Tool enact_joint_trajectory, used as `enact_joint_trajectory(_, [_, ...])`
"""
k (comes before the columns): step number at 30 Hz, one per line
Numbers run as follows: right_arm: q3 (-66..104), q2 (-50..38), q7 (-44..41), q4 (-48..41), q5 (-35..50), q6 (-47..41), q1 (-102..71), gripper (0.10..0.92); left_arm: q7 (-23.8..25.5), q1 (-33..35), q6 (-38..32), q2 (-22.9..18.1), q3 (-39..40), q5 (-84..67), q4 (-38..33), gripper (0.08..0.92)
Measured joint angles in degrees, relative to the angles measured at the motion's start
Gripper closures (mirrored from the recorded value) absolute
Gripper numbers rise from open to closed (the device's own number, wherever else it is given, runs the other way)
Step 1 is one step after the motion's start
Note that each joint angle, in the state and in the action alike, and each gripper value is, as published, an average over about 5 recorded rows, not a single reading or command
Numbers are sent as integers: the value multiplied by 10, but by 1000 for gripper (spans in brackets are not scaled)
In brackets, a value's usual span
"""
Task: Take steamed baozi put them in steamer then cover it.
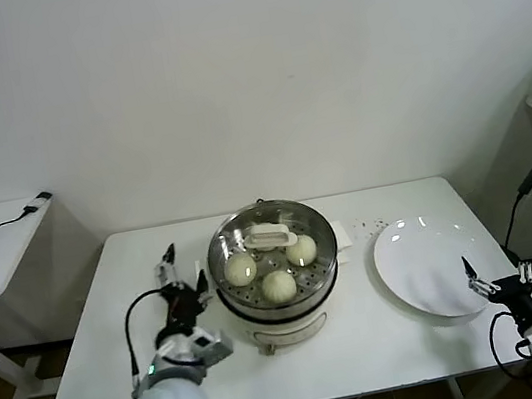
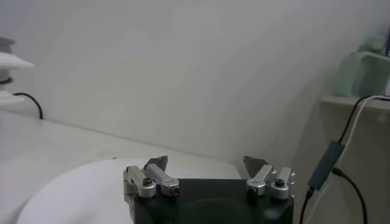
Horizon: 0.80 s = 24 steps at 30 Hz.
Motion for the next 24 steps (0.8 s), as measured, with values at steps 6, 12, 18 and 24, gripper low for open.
enact_joint_trajectory(6, [-2,13,7,28,-5,-8,-14,203,-11,64,-103,-10,-128,-182,11,177])
enact_joint_trajectory(12, [-3,26,9,51,-9,-15,-27,203,-9,113,-232,-43,-234,-353,56,177])
enact_joint_trajectory(18, [-5,38,9,65,-9,-21,-35,203,-9,135,-329,-80,-291,-455,105,177])
enact_joint_trajectory(24, [-7,43,5,73,-4,-28,-38,203,-11,145,-383,-110,-317,-503,134,177])
